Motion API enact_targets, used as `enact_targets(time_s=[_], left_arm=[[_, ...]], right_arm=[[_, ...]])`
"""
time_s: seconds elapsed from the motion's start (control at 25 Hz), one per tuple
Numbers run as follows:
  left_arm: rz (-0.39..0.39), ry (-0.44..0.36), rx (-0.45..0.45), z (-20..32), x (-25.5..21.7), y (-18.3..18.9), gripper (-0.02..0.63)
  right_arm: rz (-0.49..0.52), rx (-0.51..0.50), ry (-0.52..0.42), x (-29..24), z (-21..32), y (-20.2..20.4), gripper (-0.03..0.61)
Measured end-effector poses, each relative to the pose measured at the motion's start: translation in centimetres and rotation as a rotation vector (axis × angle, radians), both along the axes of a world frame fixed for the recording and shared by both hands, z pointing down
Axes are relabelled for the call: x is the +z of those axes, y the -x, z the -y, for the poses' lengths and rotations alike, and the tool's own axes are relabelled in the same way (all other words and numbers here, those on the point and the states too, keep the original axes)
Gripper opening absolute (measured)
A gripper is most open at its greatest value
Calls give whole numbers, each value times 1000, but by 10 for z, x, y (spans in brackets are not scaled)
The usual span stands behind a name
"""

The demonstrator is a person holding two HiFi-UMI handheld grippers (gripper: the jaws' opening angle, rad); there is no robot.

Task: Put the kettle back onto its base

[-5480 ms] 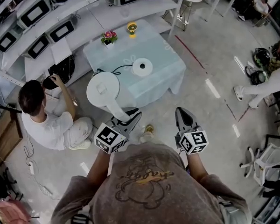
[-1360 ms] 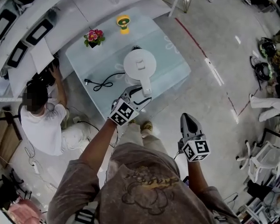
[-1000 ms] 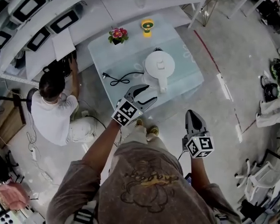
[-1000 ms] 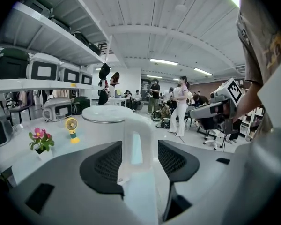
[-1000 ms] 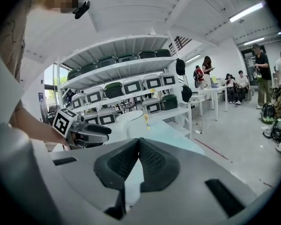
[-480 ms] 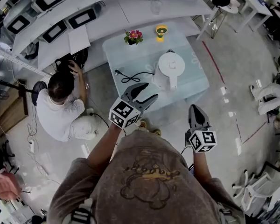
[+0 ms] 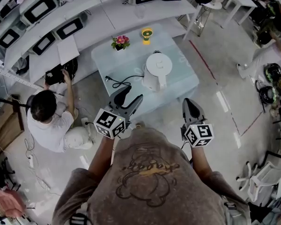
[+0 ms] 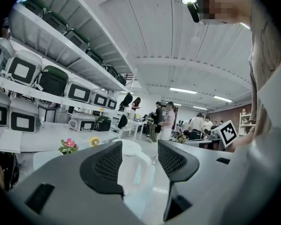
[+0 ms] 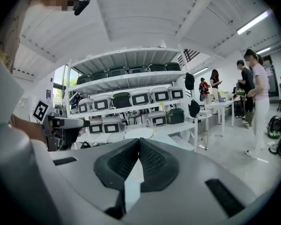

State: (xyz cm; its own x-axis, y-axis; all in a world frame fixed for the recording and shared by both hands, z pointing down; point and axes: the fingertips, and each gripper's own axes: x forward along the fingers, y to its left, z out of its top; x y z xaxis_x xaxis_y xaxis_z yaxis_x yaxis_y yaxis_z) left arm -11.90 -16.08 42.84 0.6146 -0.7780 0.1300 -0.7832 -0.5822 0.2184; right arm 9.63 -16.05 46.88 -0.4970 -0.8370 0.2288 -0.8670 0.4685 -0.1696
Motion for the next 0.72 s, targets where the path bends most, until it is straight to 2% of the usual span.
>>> enact_targets(time_s=[0.2,0.4,0.56,0.72], left_arm=[[9,-15,-8,-5,3,6,226],[49,-42,-45,0,7,13,116],[51,-42,-81,3,11,17,39],[36,-48,-94,4,9,19,21]], right_arm=[[-6,21,-12,-1,3,-3,0],[-9,20,-14,4,5,-1,0],[-8,25,-9,8,4,0,0],[-3,31,-5,10,4,1,0]])
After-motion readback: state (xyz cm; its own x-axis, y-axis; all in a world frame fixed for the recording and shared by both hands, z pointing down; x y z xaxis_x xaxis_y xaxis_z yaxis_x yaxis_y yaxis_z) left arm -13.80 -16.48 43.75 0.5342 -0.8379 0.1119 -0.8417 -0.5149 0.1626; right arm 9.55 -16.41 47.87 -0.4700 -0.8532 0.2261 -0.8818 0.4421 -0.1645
